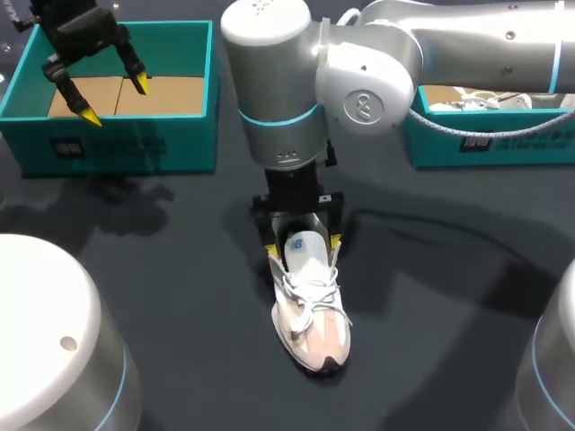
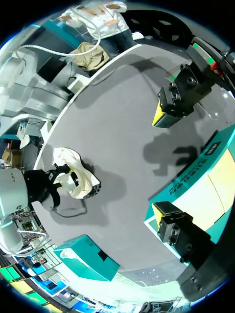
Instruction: Take the shoe out of the shoebox, open the shoe tongue, remove and reinsert the insole, then place the shoe into the shoebox
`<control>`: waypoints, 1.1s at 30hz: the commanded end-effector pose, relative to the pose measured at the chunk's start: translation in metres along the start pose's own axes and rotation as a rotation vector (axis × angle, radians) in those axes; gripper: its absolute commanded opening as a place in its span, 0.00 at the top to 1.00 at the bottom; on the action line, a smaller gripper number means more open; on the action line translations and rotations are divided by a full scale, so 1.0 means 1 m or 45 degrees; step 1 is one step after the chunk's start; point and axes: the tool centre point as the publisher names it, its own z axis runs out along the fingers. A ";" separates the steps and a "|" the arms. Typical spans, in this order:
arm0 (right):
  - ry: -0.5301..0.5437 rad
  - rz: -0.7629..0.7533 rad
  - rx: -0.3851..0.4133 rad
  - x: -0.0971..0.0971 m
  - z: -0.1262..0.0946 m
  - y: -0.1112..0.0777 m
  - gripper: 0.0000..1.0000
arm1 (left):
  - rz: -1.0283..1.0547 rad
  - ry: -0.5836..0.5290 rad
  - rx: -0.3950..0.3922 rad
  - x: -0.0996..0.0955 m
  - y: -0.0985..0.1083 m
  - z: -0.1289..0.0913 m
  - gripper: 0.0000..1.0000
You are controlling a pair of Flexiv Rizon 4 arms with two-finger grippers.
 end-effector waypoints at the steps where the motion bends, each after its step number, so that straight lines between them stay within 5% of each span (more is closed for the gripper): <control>1: 0.032 0.005 -0.032 -0.011 -0.002 -0.010 0.00 | 0.000 0.002 -0.002 0.000 0.000 -0.001 0.00; 33: 0.140 -0.253 -0.164 0.004 -0.001 0.000 0.00 | 0.000 0.002 -0.002 0.000 0.000 -0.001 0.00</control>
